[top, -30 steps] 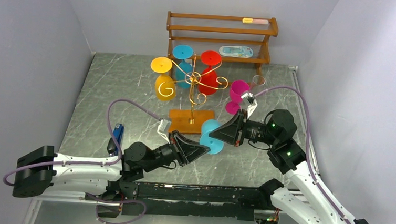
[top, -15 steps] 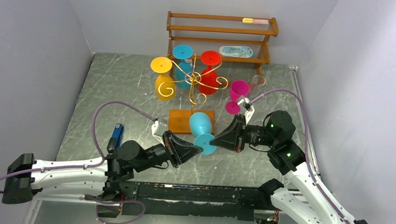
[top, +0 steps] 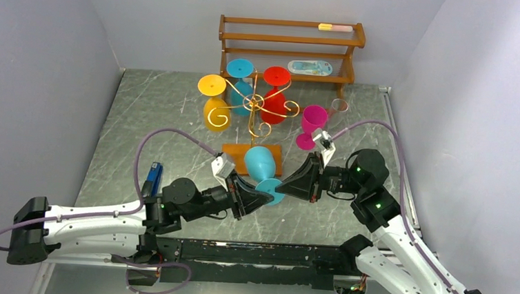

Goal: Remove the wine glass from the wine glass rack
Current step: Place the wine glass at the center of the board.

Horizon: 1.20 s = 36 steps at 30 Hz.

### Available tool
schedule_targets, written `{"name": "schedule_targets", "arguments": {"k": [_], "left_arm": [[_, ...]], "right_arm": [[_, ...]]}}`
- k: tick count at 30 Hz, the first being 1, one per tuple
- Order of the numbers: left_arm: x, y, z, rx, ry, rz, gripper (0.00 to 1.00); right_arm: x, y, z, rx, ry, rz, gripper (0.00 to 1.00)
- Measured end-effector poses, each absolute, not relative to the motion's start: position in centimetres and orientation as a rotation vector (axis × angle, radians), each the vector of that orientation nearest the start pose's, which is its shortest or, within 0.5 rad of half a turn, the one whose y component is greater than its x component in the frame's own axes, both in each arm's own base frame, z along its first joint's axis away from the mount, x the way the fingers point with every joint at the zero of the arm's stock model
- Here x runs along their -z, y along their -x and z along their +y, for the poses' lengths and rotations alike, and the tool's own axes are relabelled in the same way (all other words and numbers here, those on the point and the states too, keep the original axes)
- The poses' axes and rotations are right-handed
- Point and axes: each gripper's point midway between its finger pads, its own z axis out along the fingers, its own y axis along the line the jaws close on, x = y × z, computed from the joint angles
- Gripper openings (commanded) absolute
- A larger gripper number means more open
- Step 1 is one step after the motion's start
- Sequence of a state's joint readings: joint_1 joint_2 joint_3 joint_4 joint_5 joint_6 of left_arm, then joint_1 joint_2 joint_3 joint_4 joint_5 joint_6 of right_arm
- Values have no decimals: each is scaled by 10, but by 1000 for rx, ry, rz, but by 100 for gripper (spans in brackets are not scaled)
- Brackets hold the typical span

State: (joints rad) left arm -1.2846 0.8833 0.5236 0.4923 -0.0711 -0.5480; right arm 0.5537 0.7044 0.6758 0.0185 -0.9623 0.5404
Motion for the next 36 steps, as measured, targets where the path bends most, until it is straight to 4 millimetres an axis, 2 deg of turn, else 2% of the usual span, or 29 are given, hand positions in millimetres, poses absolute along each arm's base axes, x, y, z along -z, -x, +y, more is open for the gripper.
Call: {"name": "schedule_targets", "arguments": {"k": [5, 8, 11, 16, 19, 23, 26, 27, 28, 31, 36], "left_arm": [[-288, -91, -345, 1442, -511, 1510, 5], [-287, -89, -343, 1456, -508, 1492, 5], [-282, -88, -343, 1441, -534, 1486, 5], [-275, -81, -340, 1404, -643, 1453, 5], [-272, -75, -332, 1377, -715, 1414, 5], [-256, -63, -320, 1341, -837, 1366, 5], [-238, -54, -316, 1315, -947, 1355, 5], [-232, -51, -316, 1306, -989, 1351, 5], [-226, -48, -316, 1297, -1033, 1344, 5], [-217, -36, -316, 1299, -1156, 1285, 5], [-212, -15, -315, 1278, -1369, 1079, 5]], "right_arm": [[-302, -107, 249, -1543, 863, 1592, 0], [-302, -106, 249, -1539, 875, 1582, 22], [-302, -106, 249, -1531, 870, 1584, 36], [-308, -114, 244, -1459, 807, 1561, 46], [-317, -119, 239, -1409, 751, 1531, 55], [-331, -133, 228, -1315, 616, 1498, 61], [-336, -155, 214, -1212, 449, 1504, 66], [-336, -162, 210, -1182, 398, 1514, 71], [-334, -169, 206, -1154, 351, 1529, 77], [-322, -187, 198, -1080, 251, 1588, 83], [-297, -210, 197, -984, 180, 1754, 87]]}}
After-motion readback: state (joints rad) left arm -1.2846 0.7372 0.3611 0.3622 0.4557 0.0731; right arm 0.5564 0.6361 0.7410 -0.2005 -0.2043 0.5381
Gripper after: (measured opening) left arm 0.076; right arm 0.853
